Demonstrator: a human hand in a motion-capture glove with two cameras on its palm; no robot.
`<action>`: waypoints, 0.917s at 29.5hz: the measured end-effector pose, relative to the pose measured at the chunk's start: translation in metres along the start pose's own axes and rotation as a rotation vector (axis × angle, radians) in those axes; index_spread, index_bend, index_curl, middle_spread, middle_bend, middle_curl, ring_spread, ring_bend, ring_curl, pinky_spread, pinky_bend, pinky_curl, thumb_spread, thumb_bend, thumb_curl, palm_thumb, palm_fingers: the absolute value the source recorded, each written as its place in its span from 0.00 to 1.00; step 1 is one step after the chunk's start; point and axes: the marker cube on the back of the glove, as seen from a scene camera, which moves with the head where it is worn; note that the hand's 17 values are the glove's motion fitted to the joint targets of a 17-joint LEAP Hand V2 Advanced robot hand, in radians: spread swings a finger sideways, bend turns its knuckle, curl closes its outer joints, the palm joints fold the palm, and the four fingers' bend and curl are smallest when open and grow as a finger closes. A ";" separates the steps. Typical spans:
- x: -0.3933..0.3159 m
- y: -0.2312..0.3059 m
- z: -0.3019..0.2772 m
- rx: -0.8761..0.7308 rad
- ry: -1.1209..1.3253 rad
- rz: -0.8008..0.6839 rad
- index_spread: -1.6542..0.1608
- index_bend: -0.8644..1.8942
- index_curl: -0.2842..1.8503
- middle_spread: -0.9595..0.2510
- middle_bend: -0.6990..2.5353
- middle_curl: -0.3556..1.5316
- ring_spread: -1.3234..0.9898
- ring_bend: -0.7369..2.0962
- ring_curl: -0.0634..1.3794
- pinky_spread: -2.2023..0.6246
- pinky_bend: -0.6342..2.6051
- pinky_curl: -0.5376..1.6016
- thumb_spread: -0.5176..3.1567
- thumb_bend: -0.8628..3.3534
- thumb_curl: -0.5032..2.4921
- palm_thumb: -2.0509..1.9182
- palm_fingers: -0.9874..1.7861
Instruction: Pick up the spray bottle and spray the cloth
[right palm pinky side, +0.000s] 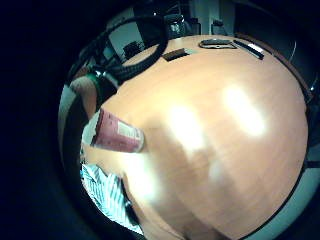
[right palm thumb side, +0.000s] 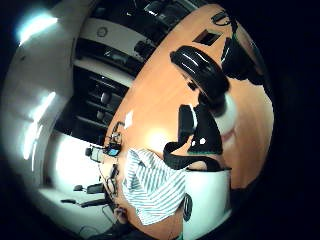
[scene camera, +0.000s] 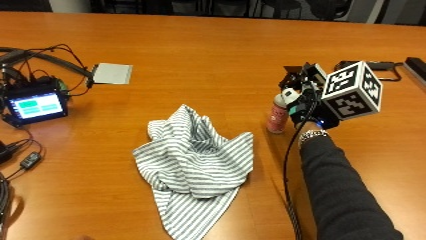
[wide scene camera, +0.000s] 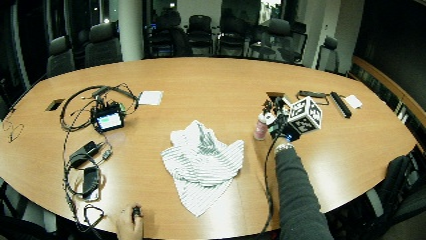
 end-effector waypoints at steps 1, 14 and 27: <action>-0.002 -0.003 0.003 0.001 -0.044 -0.005 0.75 0.38 0.29 0.66 0.31 0.37 0.52 0.40 0.26 0.81 0.25 0.38 0.45 0.24 0.27 0.69 0.73; -0.001 -0.005 0.031 0.081 -0.409 -0.204 0.75 0.36 0.29 0.59 0.35 0.42 0.49 0.40 0.29 0.78 0.26 0.38 0.47 0.24 0.29 0.72 0.78; 0.027 0.017 0.029 0.268 -0.321 -0.276 0.75 0.36 0.30 0.58 0.35 0.44 0.47 0.47 0.34 0.67 0.35 0.43 0.55 0.24 0.26 0.69 0.84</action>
